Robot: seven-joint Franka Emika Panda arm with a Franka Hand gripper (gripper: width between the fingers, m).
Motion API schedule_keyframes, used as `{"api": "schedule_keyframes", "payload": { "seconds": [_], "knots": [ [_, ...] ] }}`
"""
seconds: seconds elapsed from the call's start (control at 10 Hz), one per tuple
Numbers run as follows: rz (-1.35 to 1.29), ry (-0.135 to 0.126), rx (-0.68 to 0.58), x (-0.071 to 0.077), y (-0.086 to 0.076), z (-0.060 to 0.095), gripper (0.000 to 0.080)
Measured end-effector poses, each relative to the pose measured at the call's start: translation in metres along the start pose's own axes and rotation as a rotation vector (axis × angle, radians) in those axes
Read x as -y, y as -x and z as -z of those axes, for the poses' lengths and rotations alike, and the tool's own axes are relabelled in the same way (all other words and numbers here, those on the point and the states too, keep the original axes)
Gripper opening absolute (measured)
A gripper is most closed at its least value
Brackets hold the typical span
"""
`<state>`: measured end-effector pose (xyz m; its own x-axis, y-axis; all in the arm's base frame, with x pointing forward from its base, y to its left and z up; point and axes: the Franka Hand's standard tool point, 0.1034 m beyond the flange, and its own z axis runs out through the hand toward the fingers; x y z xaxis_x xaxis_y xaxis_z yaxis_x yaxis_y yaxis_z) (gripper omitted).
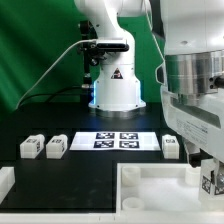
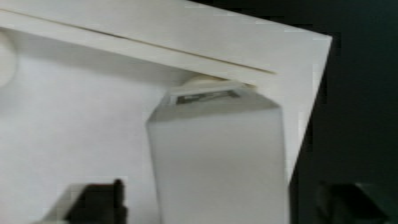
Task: Assemble one leg
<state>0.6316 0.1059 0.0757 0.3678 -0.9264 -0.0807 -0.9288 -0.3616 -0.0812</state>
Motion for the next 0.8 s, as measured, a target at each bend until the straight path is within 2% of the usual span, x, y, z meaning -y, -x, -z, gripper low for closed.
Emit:
{"api": "schedule_keyframes", "payload": {
  "seconds": [0.1, 0.2, 0.5, 0.8],
  "knots": [
    [0.196, 0.016, -0.005, 0.0000, 0.0015, 0.0010, 0.0632],
    [0.385, 0.032, -0.010, 0.0019, 0.0028, 0.0037, 0.0645],
    [0.679, 0.039, -0.014, 0.0016, 0.0003, 0.0040, 0.0648],
    [1.162, 0.069, -0.024, 0.0018, -0.0010, 0.0039, 0.0649]
  ]
}}
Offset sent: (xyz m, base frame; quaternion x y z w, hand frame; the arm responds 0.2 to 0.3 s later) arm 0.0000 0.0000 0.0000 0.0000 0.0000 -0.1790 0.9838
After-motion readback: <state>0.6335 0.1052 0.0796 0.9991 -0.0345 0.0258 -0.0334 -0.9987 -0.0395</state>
